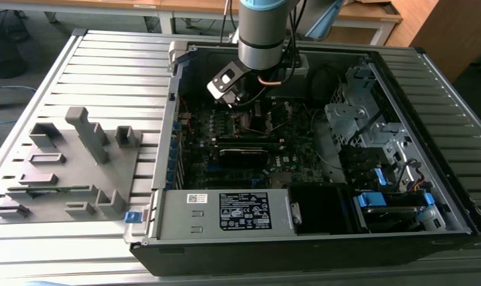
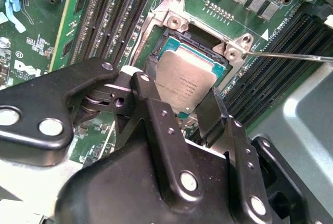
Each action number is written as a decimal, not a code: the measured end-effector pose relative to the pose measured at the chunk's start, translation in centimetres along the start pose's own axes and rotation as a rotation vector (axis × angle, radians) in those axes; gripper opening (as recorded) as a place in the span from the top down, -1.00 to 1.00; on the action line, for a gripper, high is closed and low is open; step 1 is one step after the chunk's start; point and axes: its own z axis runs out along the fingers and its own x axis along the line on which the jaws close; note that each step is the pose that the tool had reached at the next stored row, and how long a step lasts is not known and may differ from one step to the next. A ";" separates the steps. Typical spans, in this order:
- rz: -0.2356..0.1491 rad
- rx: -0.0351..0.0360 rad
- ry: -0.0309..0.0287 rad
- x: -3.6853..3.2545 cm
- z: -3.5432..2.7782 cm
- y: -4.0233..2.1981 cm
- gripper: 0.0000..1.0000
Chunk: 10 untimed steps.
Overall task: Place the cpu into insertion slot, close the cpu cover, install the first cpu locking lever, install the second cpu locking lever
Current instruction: 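Place the cpu into insertion slot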
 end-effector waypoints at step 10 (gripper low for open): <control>0.000 -0.0001 -0.0001 -0.01 0.39 -0.04 -0.08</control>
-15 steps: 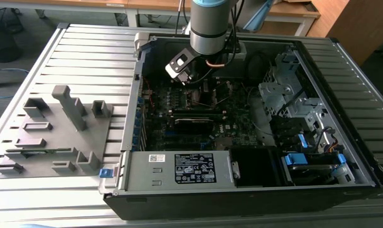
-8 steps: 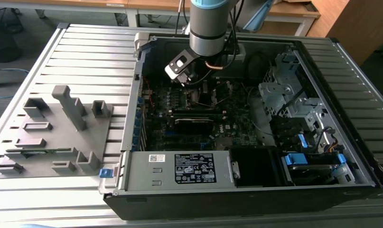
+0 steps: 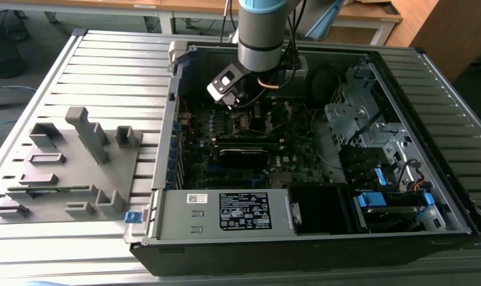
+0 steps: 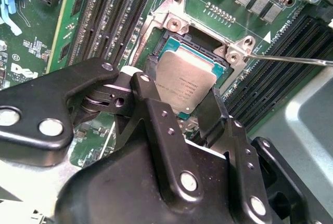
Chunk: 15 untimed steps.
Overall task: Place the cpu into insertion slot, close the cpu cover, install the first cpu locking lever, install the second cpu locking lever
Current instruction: 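Place the cpu into insertion slot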
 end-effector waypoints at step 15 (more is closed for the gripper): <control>0.000 0.0001 0.0003 -0.01 0.17 -0.03 -0.08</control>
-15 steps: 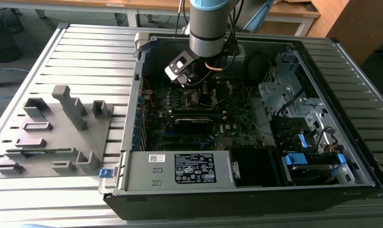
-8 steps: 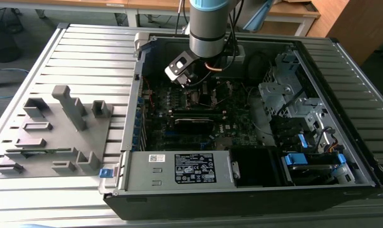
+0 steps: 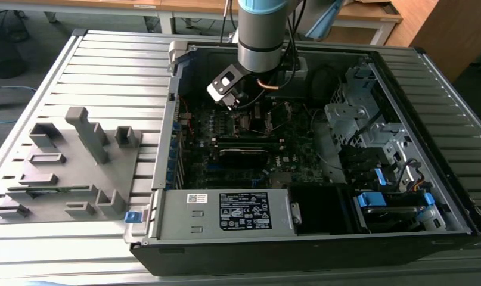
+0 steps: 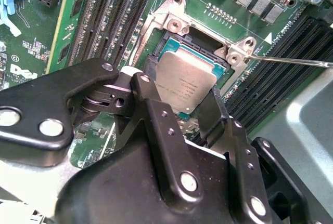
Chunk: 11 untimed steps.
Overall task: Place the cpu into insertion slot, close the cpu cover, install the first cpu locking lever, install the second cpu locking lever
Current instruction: 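Place the cpu into insertion slot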
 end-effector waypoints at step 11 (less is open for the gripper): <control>0.000 0.0000 -0.0001 0.00 0.09 0.00 -0.08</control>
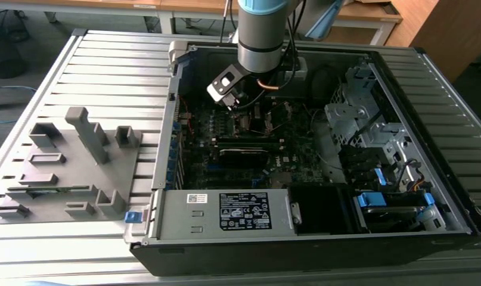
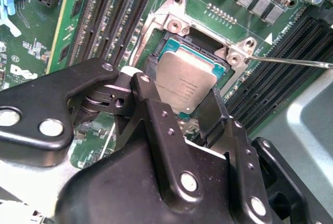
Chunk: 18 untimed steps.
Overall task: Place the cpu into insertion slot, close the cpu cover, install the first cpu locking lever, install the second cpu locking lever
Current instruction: 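Place the cpu into insertion slot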
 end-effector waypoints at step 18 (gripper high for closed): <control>0.000 -0.0003 0.0007 0.01 0.05 0.00 -0.08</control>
